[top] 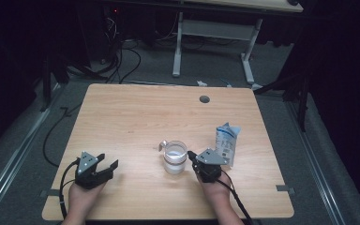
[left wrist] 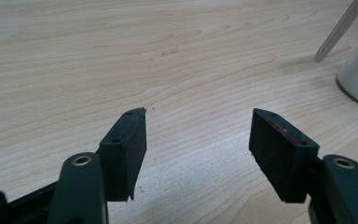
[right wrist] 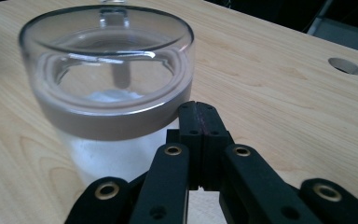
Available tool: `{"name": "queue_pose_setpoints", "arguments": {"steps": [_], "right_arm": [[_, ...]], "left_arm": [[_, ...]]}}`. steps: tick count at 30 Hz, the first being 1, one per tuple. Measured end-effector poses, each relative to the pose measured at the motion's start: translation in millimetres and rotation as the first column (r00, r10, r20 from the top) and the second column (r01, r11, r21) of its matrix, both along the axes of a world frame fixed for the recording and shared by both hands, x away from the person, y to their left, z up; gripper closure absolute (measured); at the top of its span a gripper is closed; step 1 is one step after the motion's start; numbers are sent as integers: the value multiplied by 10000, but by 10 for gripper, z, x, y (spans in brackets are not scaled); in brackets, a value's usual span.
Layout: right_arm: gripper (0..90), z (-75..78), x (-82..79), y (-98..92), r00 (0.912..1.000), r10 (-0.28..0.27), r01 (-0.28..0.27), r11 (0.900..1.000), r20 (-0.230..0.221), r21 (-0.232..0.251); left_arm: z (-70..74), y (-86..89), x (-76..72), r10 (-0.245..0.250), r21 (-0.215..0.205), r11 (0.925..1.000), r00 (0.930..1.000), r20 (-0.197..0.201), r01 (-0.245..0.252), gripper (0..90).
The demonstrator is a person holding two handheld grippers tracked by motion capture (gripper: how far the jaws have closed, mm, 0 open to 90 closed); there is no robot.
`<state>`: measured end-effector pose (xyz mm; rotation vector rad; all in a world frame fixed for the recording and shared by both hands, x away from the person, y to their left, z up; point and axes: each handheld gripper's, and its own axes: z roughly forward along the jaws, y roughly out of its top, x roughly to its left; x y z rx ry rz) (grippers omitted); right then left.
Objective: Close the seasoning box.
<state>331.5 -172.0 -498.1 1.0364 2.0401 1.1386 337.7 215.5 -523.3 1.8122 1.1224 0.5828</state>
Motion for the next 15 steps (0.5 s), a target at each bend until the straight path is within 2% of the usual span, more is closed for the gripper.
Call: {"name": "queue_pose_setpoints", "arguments": {"steps": [7, 15], "right_arm": [[898, -23, -130, 56, 9994, 326, -325, 9995, 126, -56], [898, -3, 80, 61, 9999, -22, 23, 10000, 110, -96]], "left_arm": [[-4, -13, -3, -94, 72, 9999, 10000, -9, 94, 374], [-8, -10, -2, -137, 96, 9999, 9999, -40, 137, 381]]}}
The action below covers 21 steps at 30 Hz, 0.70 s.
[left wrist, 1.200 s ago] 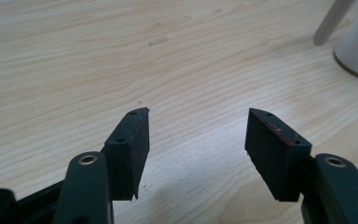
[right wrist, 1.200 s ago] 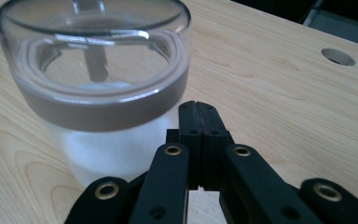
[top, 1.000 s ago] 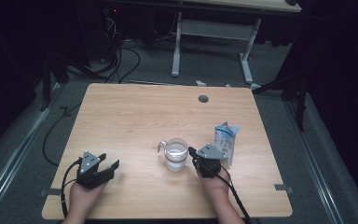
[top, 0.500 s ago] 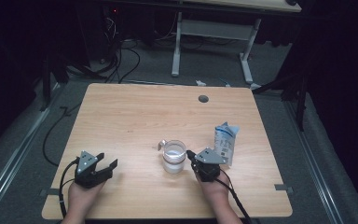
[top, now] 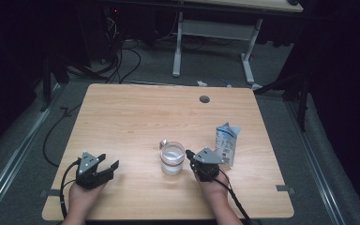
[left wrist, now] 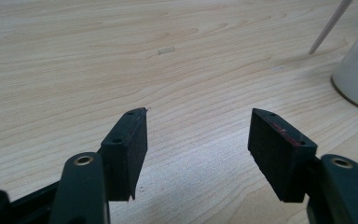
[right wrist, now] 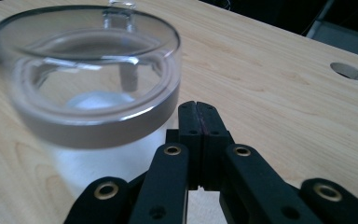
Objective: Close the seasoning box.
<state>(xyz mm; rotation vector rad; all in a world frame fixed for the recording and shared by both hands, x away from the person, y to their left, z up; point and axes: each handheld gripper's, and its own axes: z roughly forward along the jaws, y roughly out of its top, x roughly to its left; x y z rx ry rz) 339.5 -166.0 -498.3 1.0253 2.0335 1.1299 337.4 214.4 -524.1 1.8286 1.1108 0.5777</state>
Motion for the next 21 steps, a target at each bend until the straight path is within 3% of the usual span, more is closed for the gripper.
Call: {"name": "queue_pose_setpoints", "arguments": {"steps": [6, 21], "right_arm": [[900, 16, 17, 46, 9999, 77, -76, 10000, 95, -64], [900, 25, -241, 130, 9979, 589, -591, 9982, 250, 68]], "left_arm": [[-4, 7, 4, 8, -25, 10000, 10000, -6, -8, 383], [-2, -9, 10, -50, 16, 10000, 10000, -22, 50, 384]]}}
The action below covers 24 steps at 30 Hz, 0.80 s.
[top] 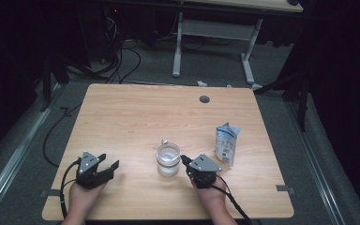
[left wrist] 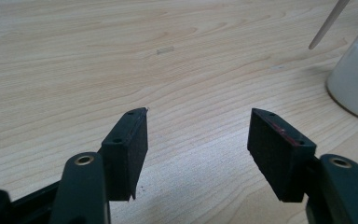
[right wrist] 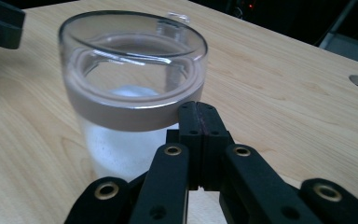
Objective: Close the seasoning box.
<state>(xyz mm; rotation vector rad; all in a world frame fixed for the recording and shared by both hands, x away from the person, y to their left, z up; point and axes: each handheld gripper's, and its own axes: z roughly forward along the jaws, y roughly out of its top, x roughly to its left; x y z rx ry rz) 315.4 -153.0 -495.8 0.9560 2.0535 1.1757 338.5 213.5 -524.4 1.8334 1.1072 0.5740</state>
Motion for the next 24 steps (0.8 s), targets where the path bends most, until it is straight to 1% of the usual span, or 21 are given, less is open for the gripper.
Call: {"name": "queue_pose_setpoints", "arguments": {"steps": [5, 19, 24], "right_arm": [[900, -11, -50, 66, 9997, 197, -196, 9998, 114, -102], [900, -27, -106, 118, 9990, 438, -439, 9990, 74, 25], [899, -30, -134, 154, 9981, 596, -595, 9982, 159, -27]], "left_arm": [[2, 2, -1, -24, -20, 10000, 10000, -14, 24, 383], [-3, -6, 0, -61, -17, 10000, 10000, -41, 61, 384], [0, -4, -2, -80, 0, 10000, 9999, -74, 80, 384]]}}
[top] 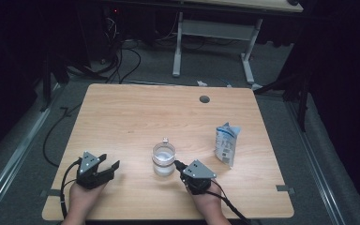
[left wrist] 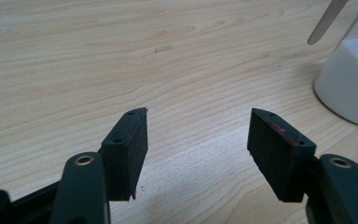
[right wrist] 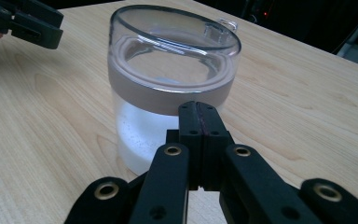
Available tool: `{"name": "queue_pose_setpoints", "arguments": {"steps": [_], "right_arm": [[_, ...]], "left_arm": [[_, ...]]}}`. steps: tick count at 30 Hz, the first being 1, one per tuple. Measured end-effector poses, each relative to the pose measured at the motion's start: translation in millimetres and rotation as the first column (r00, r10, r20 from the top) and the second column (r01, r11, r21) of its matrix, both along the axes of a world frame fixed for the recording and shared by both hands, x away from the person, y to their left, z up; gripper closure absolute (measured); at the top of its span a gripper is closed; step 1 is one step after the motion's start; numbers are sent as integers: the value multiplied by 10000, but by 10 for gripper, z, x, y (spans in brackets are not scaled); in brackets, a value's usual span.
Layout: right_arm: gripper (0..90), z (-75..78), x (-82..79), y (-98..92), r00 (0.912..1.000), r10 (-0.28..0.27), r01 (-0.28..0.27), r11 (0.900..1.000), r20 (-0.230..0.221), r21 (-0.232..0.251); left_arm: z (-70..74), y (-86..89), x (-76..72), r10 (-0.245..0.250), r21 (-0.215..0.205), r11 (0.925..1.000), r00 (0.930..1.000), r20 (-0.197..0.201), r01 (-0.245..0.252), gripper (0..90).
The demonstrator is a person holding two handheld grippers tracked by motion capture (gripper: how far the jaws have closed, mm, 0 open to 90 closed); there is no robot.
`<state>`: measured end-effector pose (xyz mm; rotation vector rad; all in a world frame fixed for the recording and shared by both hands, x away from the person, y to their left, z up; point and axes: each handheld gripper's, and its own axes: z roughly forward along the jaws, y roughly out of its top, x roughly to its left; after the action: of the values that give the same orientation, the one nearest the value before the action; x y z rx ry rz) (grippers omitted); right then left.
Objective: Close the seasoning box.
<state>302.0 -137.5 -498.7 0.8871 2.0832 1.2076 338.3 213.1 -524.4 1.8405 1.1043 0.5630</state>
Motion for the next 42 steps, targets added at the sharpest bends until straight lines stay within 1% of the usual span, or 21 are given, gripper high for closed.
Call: {"name": "queue_pose_setpoints", "arguments": {"steps": [7, 10, 12, 16, 19, 20, 22, 23, 25, 26, 28, 31, 34, 36, 38, 42], "right_arm": [[880, 9, 6, -21, 10000, -47, 47, 10000, -20, -73], [849, 3, 35, -72, 9998, -173, 171, 9997, -137, -198], [810, -17, 65, -142, 9992, -366, 361, 9989, -152, -312], [724, -67, 131, -376, 9948, -864, 846, 9958, -544, -350], [674, -91, 125, -605, 9897, -1329, 1310, 9907, -527, -380], [658, -93, 111, -691, 9881, -1440, 1425, 9893, -546, -315], [630, -98, 58, -866, 9845, -1668, 1663, 9860, -551, -126], [620, -110, 16, -953, 9828, -1766, 1771, 9842, -530, 48], [613, -152, -96, -1114, 9776, -2065, 2081, 9774, -414, 375], [610, -170, -143, -1182, 9738, -2229, 2250, 9731, -456, 483], [601, -164, -185, -1263, 9697, -2351, 2397, 9680, -658, 739], [599, -146, -194, -1274, 9686, -2436, 2469, 9661, -496, 761], [596, -171, -183, -1251, 9719, -2296, 2329, 9699, -521, 711], [592, -187, -177, -1249, 9717, -2279, 2318, 9706, -623, 645], [589, -189, -173, -1252, 9712, -2292, 2337, 9695, -650, 740], [588, -176, -168, -1224, 9720, -2275, 2312, 9706, -586, 670]], "left_arm": [[1, 4, 3, -27, -44, 10000, 10000, -15, 27, 395], [4, 9, 5, -51, -39, 10000, 10000, -42, 51, 399], [6, 8, 0, -44, -81, 10000, 10000, -25, 44, 400], [8, 5, -10, -56, -108, 9999, 10000, -28, 56, 401], [3, -5, -9, -100, -87, 9999, 9999, -61, 100, 402], [0, -11, -8, -109, -97, 9999, 9999, -87, 108, 402], [8, -29, -20, -204, -151, 9997, 9997, -99, 202, 403], [17, -45, -34, -259, -177, 9995, 9996, -71, 258, 403], [26, -88, -54, -368, -200, 9991, 9993, -29, 368, 404], [27, -112, -59, -430, -183, 9989, 9991, -50, 429, 404], [26, -162, -68, -535, -58, 9986, 9986, -49, 534, 404], [25, -230, -69, -688, 4, 9976, 9976, -87, 688, 404], [38, -251, -83, -729, 44, 9973, 9973, -9, 729, 404], [39, -243, -88, -709, 39, 9975, 9975, 3, 709, 404], [38, -224, -86, -687, -10, 9976, 9976, -19, 687, 404], [48, -175, -92, -658, -17, 9978, 9978, 18, 658, 404]]}}
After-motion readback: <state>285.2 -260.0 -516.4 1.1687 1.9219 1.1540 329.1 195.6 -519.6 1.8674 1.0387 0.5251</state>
